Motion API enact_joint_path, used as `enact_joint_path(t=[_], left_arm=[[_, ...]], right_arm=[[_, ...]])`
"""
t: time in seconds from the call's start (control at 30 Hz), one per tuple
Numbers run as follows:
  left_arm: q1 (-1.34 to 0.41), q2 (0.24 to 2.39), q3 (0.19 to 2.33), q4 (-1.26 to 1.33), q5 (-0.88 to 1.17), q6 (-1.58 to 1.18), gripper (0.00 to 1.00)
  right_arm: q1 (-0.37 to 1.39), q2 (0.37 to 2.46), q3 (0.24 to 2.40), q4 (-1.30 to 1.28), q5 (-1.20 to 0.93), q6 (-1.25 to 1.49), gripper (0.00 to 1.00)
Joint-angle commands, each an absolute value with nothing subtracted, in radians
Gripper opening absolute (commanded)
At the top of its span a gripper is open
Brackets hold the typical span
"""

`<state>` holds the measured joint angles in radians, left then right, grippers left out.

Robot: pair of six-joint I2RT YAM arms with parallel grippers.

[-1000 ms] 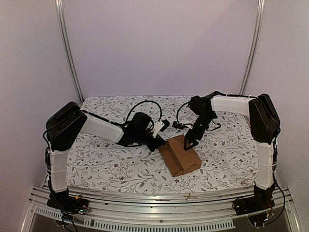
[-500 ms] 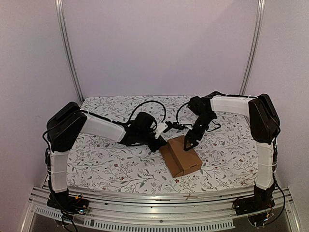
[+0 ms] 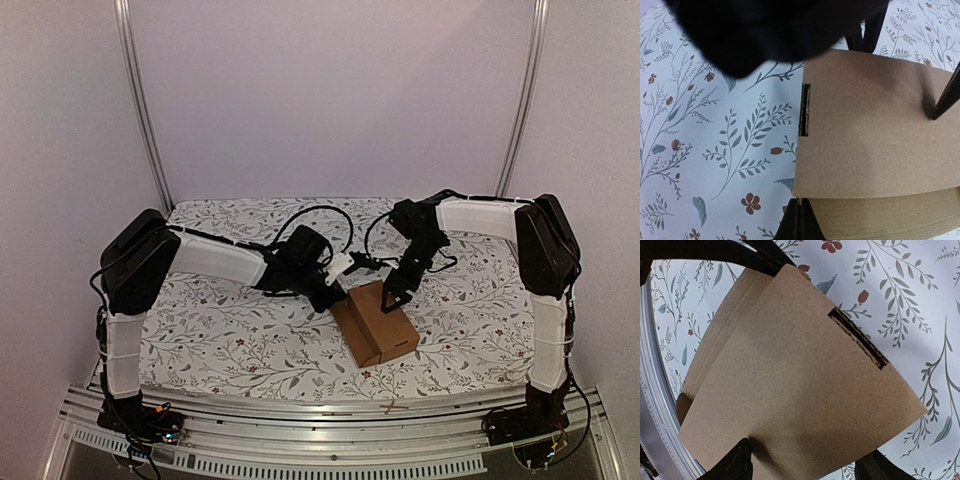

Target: Fold the paper box

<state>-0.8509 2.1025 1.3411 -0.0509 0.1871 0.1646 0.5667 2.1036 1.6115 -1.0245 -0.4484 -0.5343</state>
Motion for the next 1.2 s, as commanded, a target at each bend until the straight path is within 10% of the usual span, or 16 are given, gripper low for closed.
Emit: enact_joint_path(t=[0.0,0.4,0.87,1.17], left_arm=[[-0.901,2.08,1.356,0.027,0.236,0.171,0.04],[-0.883,1.868,1.09,0.247,0.176,-0.025,0.4],[-0.789,1.95,0.968,0.36,0.325,-0.24,0.39],[-0.782,2.016,1.013,0.323,0.327,-0.222,0.2]], right_arm=[[0.613,2.106,1.575,-0.961,-0.496,-0.588,0.68],[0.545,2.009,1.645,-1.04,-0.615,-0.512,0.78],[0.513,2.159,1.748,-1.061,-0.58,-0.343,0.74],[0.512,2.208,1.748,-1.068,-0.599,-0.344,0.71]])
